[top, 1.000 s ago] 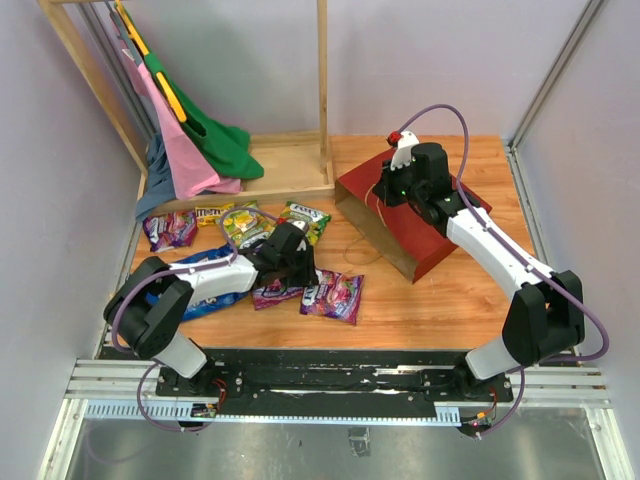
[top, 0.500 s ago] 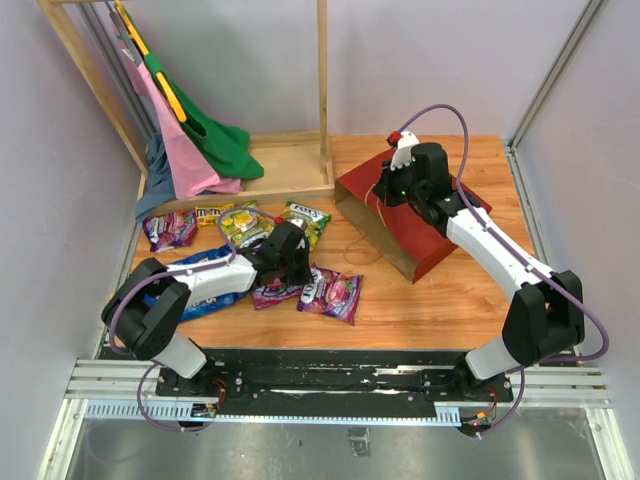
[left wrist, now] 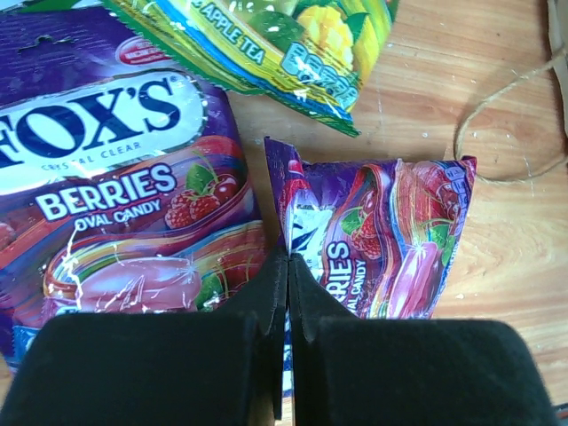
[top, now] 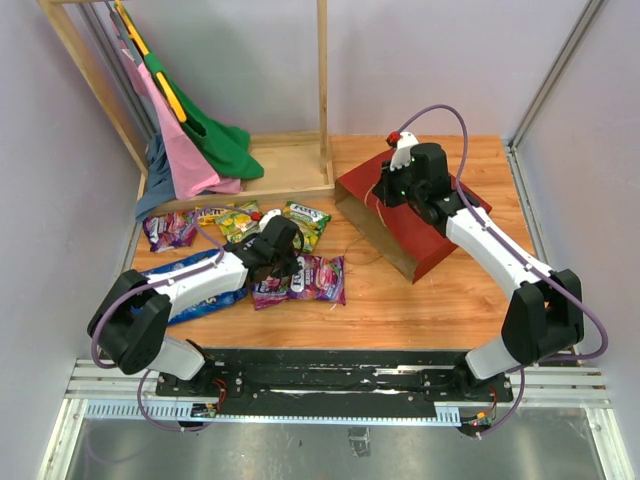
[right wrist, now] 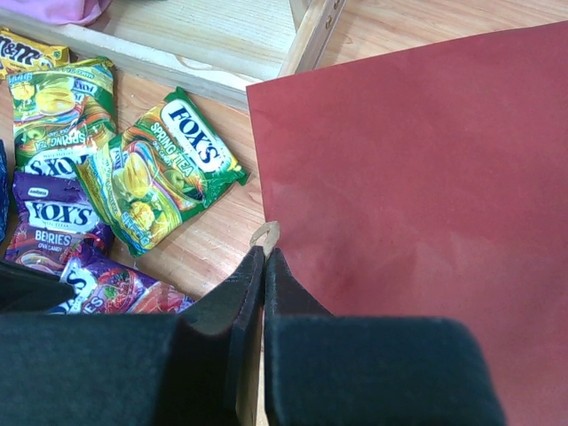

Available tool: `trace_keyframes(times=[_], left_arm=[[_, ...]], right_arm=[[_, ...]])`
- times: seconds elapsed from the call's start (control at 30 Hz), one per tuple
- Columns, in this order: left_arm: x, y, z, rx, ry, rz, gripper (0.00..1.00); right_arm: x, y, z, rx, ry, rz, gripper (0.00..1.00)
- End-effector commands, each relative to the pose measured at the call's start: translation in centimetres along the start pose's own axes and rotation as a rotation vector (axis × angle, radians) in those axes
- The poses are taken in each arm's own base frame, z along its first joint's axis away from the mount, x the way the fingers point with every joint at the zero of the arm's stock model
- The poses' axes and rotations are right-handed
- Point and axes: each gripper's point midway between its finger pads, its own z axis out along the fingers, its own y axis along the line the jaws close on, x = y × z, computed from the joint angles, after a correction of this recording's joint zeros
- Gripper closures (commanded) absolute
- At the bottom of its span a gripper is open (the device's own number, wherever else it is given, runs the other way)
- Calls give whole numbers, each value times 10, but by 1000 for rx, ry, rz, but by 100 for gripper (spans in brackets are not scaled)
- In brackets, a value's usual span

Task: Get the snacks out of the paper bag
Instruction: Adjust the snack at the center of the board.

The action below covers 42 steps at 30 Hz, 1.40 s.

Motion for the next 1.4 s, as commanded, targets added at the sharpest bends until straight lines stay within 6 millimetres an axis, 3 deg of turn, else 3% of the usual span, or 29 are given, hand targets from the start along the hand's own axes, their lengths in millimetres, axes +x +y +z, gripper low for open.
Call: trace_keyframes(times=[0.0, 0.23, 0.37, 0.43, 0.53, 0.67, 0.87, 1.13, 1.37], left_arm=[[-23, 1, -8, -48, -72, -69, 99], [-20, 9, -6, -45, -73, -75, 99], [-16, -10, -7, 71, -33, -2, 84], [-16, -20, -10, 131, -28, 37, 71], [-17, -25, -15, 166, -26, 75, 34], [-24, -25, -22, 170, -53, 114, 2], [-49, -25, -41, 147, -135, 169, 0], [-80, -48, -60, 206, -221, 242, 0], [-84, -89, -44, 327, -174, 302, 0]], right_arm=[[-5, -1, 1, -7, -11, -20, 99], [-4, -1, 3, -9, -5, -21, 99], [-4, -1, 3, -8, -4, -21, 99], [-5, -1, 4, -8, -5, -21, 99], [-4, -2, 4, -7, -2, -22, 99], [-5, -1, 4, -7, -3, -24, 99], [-12, 0, -3, -4, -15, -29, 99], [-26, 5, -20, -8, -47, -39, 99], [-49, -2, -44, 48, -104, -94, 99]])
